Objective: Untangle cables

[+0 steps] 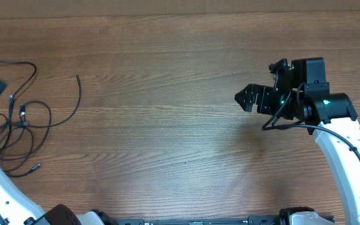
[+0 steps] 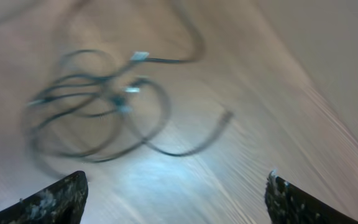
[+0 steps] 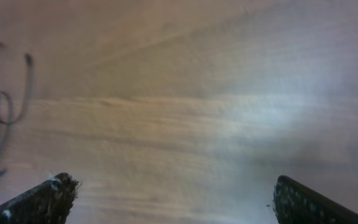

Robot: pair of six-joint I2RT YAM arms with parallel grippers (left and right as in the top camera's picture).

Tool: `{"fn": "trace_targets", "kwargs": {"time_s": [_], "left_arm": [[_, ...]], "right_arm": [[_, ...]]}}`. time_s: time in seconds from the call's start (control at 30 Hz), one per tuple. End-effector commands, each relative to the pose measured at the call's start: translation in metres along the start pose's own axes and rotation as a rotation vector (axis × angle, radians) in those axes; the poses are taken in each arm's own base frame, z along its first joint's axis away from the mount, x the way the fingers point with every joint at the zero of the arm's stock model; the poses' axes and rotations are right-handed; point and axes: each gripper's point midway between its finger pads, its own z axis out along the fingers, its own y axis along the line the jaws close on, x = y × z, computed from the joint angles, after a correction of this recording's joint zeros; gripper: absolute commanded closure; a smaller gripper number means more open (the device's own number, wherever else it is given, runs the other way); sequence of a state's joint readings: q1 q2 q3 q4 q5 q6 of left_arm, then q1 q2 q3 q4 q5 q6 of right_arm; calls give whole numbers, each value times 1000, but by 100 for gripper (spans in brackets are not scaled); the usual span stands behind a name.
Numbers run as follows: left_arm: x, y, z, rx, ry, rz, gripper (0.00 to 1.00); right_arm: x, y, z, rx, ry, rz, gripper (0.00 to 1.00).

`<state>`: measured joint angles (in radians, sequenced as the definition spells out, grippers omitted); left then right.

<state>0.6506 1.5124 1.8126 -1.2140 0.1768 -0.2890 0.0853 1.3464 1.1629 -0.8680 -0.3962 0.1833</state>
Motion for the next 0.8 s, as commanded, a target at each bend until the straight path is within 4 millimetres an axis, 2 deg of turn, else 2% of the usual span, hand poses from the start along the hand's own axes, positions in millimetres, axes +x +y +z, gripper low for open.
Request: {"fn": "trace_targets", "kwargs": {"time_s": [0.0,0.07,0.13,0.2,0.27,0.37,0.5,0.53,0.67,0.77], "left_arm": [[22,-73,2,258,67,210,7],[40,-110,1,361,95,325,4],[59,-136,4,404,129,423,2],[83,-156,9,427,180,518,0],[108,-164,18,393,248,589,0],[144,-155,35,259,374,670,0],[184,-130,51,64,558,720,1],[192,-124,53,19,598,710,1],[218,-105,51,-89,751,697,0],[224,-99,40,-106,791,707,1]], "right_arm": [[-19,22,-3,-111,-68,-31,0],[-40,34,-7,-170,-149,-22,0],[-62,43,-13,-205,-234,-12,0],[-73,46,-16,-216,-282,-33,0],[-76,34,-15,-144,-301,-28,0],[-59,-11,-9,93,-255,12,0],[-13,-74,-18,440,-85,-1,0],[-3,-84,-22,497,-47,9,0],[33,-94,-29,527,93,66,0],[47,-92,-33,503,145,90,0]]}}
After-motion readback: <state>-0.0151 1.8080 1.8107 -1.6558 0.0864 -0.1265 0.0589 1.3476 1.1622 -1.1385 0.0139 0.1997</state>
